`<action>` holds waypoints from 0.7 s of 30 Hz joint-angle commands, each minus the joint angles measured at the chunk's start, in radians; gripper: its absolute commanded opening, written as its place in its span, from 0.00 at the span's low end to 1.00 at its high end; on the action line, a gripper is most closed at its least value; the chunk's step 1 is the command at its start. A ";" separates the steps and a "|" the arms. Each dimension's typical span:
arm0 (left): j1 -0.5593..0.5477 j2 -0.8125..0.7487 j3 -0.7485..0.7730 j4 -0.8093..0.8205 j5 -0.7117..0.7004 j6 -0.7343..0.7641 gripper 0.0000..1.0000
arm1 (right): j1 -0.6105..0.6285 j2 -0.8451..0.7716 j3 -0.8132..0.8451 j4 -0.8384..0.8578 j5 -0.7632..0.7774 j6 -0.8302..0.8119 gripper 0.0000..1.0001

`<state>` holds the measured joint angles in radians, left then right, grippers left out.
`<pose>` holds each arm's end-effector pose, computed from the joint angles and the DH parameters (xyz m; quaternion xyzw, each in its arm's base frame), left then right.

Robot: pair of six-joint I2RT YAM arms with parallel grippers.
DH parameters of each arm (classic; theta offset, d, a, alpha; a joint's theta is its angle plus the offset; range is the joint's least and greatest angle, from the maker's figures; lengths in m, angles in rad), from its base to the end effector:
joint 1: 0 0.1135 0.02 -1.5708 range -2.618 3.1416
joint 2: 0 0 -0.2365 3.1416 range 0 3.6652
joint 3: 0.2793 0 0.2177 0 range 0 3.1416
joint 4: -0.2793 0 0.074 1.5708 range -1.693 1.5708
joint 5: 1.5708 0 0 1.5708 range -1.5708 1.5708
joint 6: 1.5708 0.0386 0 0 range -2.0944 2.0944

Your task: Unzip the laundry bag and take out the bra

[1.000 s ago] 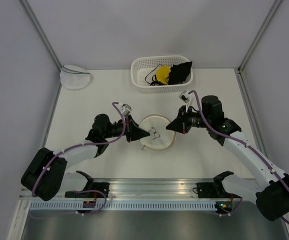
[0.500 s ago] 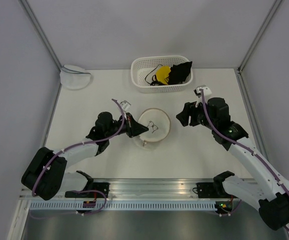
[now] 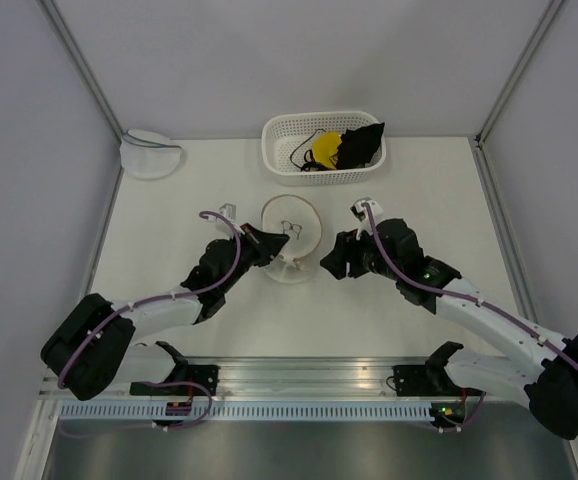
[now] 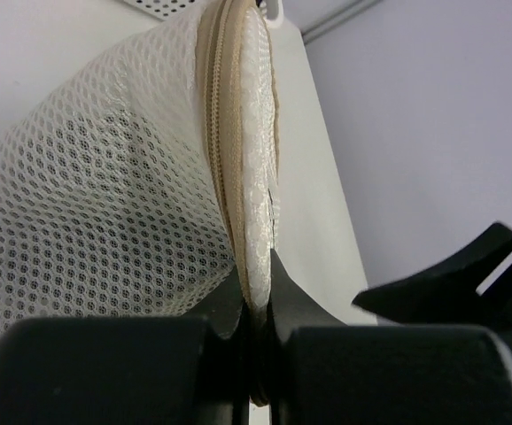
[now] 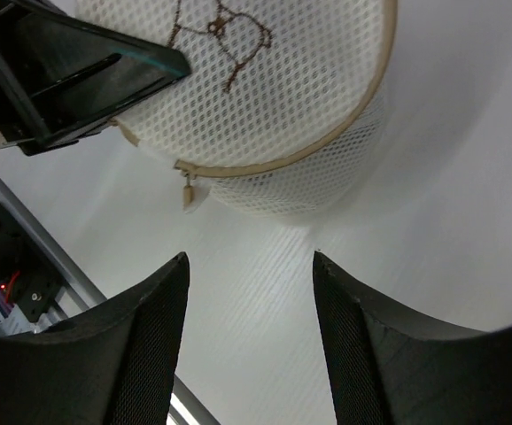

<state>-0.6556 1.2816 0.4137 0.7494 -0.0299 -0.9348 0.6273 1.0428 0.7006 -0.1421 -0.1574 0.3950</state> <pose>0.1952 -0.1487 0.2060 -0.1139 0.7390 -0.4662 0.4728 0.1724 0.1325 0.2519 -0.1393 0.8429 0.3108 0.4165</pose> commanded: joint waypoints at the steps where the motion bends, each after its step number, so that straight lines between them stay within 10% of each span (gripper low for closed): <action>1: -0.018 0.010 0.040 0.085 -0.159 -0.156 0.02 | 0.064 0.040 0.013 0.130 0.010 0.067 0.63; 21: -0.078 0.053 0.079 -0.027 -0.148 -0.236 0.02 | 0.144 0.286 0.109 0.242 -0.042 0.097 0.52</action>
<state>-0.7242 1.3190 0.4541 0.7074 -0.1658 -1.1191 0.7666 1.3132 0.7567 0.0391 -0.1795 0.4782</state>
